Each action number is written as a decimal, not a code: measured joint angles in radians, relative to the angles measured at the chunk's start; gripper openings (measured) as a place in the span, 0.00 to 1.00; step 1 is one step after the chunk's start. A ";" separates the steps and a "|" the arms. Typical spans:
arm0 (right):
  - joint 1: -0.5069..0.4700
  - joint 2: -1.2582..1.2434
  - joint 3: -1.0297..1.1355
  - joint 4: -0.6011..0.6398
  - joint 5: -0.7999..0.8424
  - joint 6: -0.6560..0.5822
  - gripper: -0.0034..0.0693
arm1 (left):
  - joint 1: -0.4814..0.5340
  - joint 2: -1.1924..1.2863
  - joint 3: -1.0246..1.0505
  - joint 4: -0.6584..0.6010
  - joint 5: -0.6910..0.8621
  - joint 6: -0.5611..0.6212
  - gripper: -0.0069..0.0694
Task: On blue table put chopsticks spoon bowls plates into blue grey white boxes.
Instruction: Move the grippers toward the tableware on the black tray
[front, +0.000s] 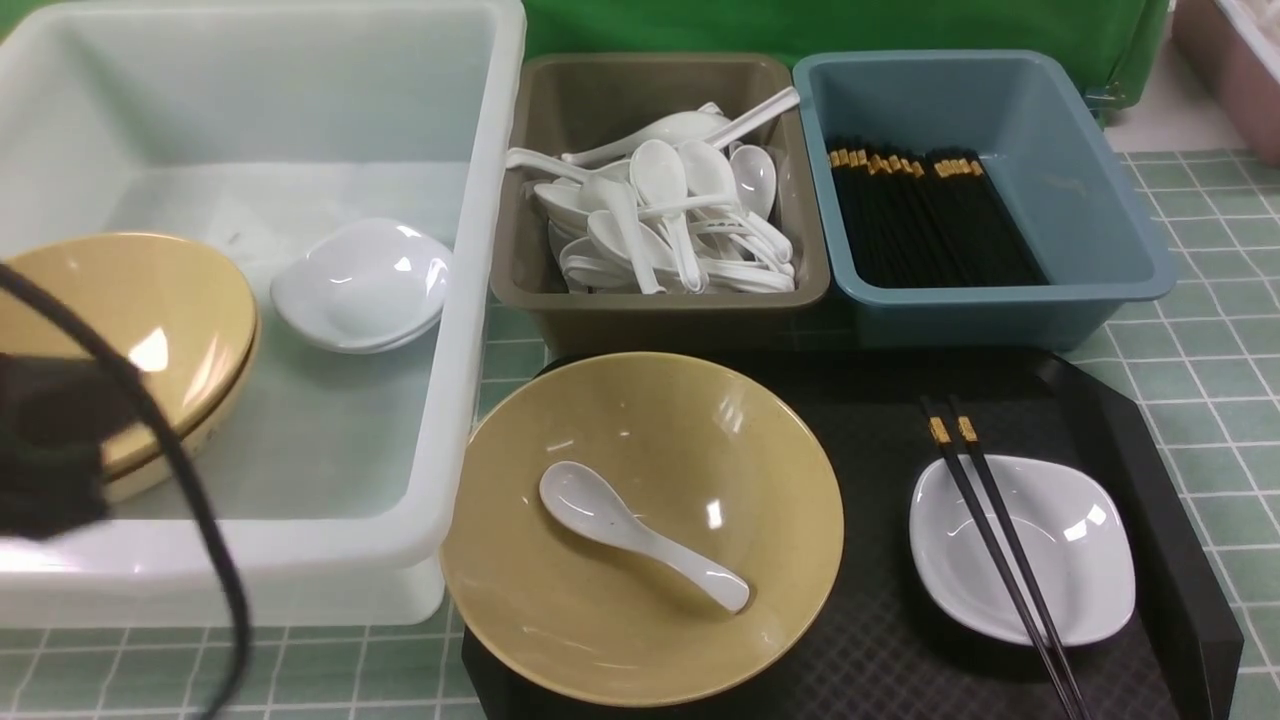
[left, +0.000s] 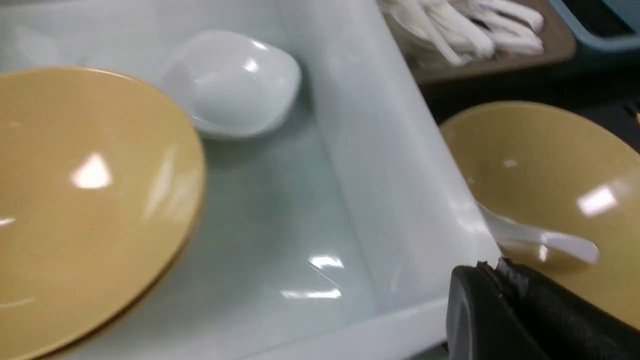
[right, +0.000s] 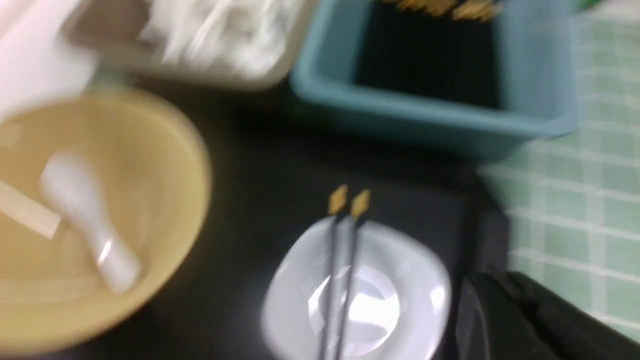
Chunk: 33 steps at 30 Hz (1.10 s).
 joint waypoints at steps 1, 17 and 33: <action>0.023 0.031 -0.017 -0.010 0.029 -0.006 0.10 | -0.042 0.022 -0.001 0.000 0.010 0.000 0.09; 0.214 0.570 -0.162 -0.172 0.156 0.080 0.18 | -0.437 0.288 -0.007 -0.054 0.020 0.039 0.09; 0.214 0.804 -0.163 -0.197 0.008 0.245 0.67 | -0.542 0.295 -0.021 -0.041 -0.026 0.042 0.09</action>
